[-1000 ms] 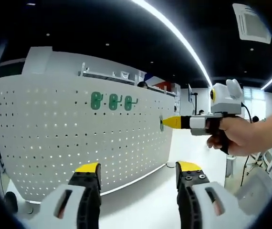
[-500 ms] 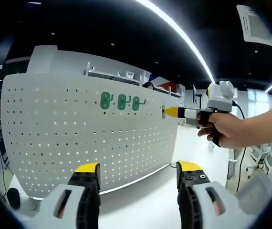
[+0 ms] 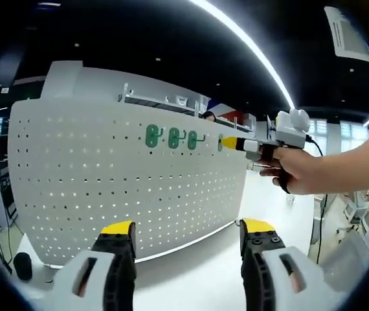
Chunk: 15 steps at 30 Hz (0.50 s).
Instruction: Insert the hook assembly into the mounting plate slot until the hook locks in place.
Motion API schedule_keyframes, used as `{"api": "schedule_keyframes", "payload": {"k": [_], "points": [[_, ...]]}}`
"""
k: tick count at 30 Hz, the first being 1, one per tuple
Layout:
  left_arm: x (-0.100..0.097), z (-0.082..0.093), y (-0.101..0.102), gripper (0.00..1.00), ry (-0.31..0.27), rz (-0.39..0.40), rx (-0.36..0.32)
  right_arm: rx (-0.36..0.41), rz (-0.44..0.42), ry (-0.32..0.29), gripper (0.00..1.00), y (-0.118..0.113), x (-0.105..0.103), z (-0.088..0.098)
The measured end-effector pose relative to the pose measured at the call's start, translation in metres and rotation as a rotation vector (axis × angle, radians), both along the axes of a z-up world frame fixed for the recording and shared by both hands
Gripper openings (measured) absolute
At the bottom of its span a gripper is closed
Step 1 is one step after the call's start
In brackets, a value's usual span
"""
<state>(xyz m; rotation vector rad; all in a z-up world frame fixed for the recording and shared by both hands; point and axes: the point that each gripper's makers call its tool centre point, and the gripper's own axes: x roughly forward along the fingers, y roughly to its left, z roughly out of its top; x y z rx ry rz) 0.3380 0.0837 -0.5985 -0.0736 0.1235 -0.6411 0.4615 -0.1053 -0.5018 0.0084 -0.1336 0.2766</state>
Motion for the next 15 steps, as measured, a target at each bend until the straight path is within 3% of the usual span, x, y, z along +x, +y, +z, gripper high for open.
{"api": "schedule_keyframes", "payload": {"k": [15], "points": [[-0.002, 0.002, -0.001, 0.67, 0.002, 0.0, 0.012, -0.01, -0.032, -0.017, 0.01, -0.006, 0.025, 0.007]]}}
